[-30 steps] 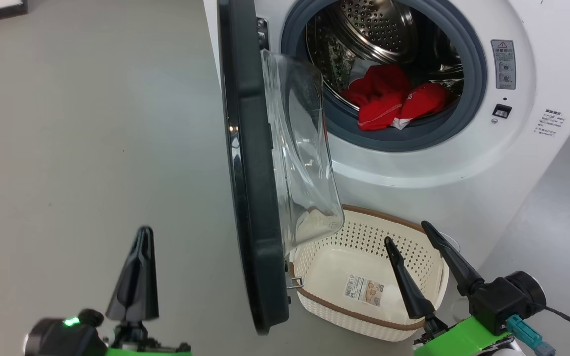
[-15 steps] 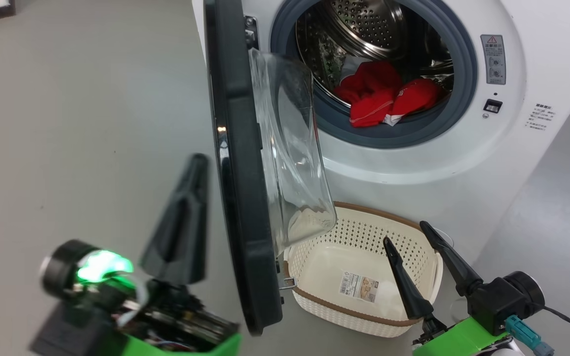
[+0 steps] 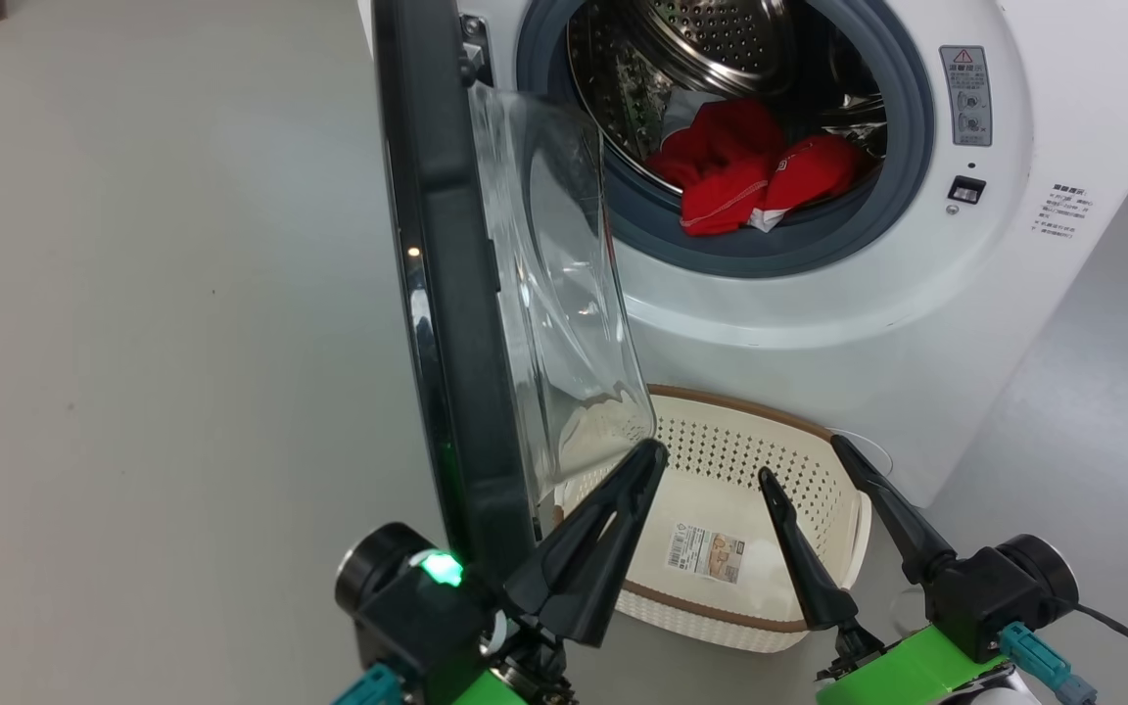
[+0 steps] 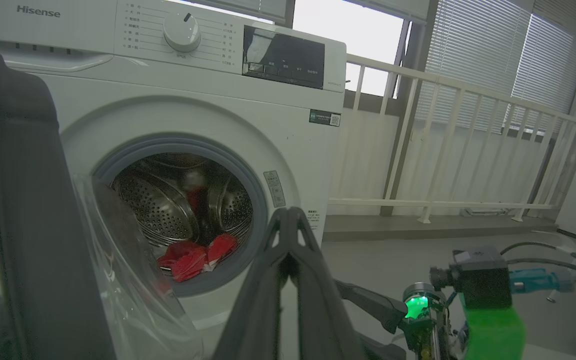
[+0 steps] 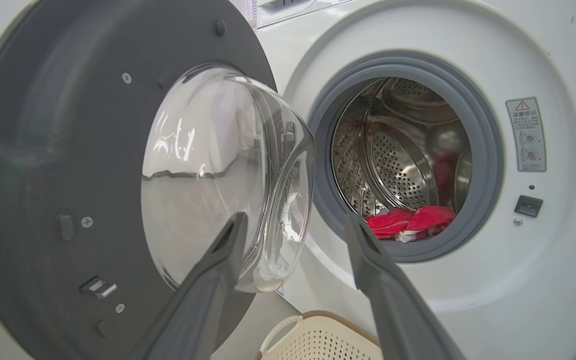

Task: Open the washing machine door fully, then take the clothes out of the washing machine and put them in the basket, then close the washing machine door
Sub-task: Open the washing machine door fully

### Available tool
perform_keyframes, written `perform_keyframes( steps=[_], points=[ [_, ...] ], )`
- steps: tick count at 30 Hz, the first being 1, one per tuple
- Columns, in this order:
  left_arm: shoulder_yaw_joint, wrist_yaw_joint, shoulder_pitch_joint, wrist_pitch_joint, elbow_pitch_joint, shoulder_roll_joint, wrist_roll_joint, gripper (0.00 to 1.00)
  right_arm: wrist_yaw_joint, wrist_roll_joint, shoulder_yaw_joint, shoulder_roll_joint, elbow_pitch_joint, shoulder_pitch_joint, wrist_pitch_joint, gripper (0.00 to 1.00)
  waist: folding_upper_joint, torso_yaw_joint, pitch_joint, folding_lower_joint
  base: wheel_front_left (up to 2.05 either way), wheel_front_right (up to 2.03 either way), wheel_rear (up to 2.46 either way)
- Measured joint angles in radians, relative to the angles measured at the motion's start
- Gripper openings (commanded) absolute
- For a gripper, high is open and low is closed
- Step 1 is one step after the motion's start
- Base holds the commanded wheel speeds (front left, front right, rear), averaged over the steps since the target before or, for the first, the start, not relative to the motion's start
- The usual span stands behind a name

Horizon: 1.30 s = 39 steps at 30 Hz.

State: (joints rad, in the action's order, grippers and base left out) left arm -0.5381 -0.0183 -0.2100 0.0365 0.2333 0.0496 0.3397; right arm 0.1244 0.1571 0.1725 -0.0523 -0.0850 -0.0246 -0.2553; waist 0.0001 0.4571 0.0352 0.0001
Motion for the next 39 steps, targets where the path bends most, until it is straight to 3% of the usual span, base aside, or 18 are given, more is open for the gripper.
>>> perform_keyframes(
  steps=[12, 18, 24, 33, 39],
  points=[
    [-0.017, 0.014, 0.001, 0.019, -0.192, 0.0, 0.023, 0.0, 0.0, 0.001, -0.006, 0.0, 0.001, -0.009, 0.0, 1.0, 0.0, -0.006, 0.012, 0.0, 0.0, 0.0, 0.0],
    [0.004, 0.054, 0.001, 0.028, -0.261, 0.006, 0.02, 0.0, 0.0, 0.001, -0.007, 0.0, 0.002, -0.009, 0.0, 1.0, 0.0, -0.008, 0.014, -0.0001, 0.0, 0.0, 0.0],
    [0.043, 0.089, 0.002, 0.032, -0.269, 0.008, 0.03, 0.0, 0.0, 0.001, -0.014, 0.0, 0.004, -0.009, 0.0, 1.0, 0.0, -0.003, 0.015, 0.0, 0.0, 0.0, 0.0],
    [0.056, 0.09, 0.027, 0.031, -0.26, 0.021, 0.051, 0.0, 0.0, 0.001, -0.02, 0.0, 0.005, -0.008, 0.0, 1.0, 0.0, 0.032, 0.021, 0.0, 0.0, 0.0, 0.0],
    [0.088, 0.116, 0.039, 0.031, -0.253, 0.038, 0.06, 0.0, 0.0, 0.002, -0.018, 0.0, 0.004, -0.009, 0.0, 1.0, 0.0, 0.061, 0.028, 0.0, 0.0, 0.0, 0.0]
  ],
)
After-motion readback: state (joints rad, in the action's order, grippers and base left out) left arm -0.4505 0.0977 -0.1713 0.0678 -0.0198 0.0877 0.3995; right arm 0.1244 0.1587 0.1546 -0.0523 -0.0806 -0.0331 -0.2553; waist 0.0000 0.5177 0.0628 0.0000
